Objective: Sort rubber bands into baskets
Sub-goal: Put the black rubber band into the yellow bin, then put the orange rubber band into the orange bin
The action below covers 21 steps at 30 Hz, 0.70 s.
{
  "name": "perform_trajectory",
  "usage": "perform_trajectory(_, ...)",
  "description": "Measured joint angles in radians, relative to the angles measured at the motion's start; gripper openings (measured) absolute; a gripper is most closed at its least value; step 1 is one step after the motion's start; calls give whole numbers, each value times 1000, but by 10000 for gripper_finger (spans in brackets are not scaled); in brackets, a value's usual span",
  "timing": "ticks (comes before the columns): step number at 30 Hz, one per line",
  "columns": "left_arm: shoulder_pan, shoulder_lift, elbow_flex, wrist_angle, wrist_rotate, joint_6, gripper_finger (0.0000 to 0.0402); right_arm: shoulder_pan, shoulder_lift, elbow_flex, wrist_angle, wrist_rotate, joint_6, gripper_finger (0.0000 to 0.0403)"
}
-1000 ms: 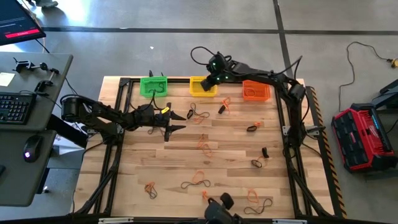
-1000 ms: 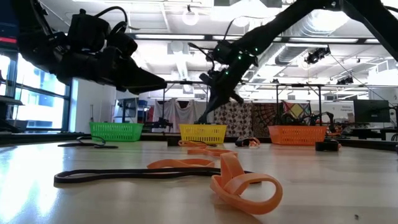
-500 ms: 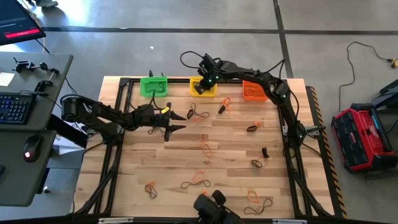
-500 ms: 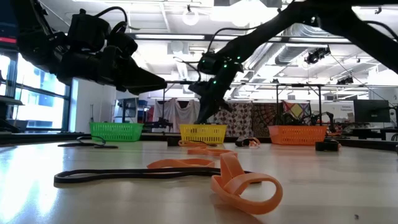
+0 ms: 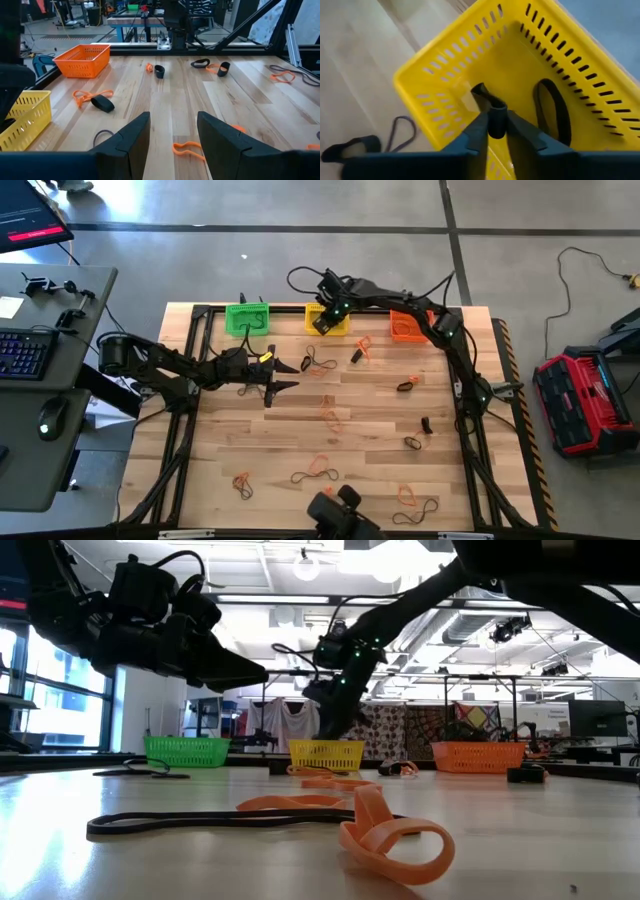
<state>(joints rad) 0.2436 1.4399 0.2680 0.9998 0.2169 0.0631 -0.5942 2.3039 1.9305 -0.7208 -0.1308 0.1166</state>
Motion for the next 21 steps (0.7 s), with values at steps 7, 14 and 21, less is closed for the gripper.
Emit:
perform_trajectory(7, 0, 0, 0, 0, 0, -9, 157, 14, -4, 0, -3, 97, -13, 163)
perform_trajectory(14, 0, 0, 0, 0, 0, -10, 157, 14, -40, 0, -52, 113, -44, 182)
perform_trajectory(21, -1, 0, 0, 0, -1, -9, 157, 49, -96, 0, -150, 138, -92, 106)
